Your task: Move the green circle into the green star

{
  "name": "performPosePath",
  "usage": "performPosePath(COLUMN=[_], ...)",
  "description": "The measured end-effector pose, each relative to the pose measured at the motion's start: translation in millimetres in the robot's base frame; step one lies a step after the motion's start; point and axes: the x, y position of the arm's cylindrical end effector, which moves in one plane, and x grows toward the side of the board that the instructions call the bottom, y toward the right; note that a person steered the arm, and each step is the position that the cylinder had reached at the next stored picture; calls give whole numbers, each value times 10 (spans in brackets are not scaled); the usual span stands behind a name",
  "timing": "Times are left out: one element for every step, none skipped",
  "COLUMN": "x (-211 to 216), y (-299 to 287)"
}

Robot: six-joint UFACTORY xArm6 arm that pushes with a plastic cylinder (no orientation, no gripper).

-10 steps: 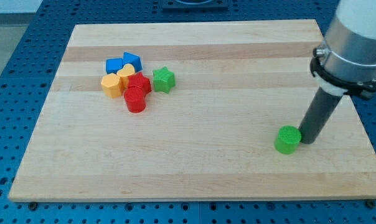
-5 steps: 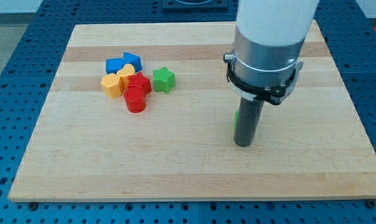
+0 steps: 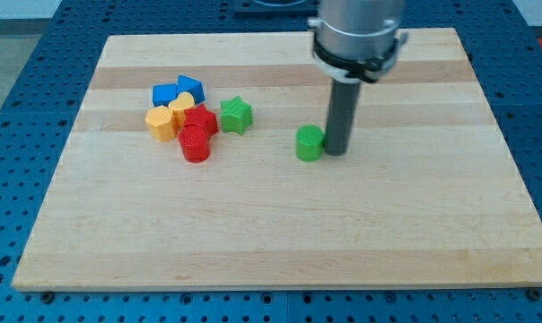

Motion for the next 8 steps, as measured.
performPosePath(x=[-37, -7, 178, 241, 83, -136, -387, -603], y=[-416, -502, -509, -704, -771, -861, -1005, -1154])
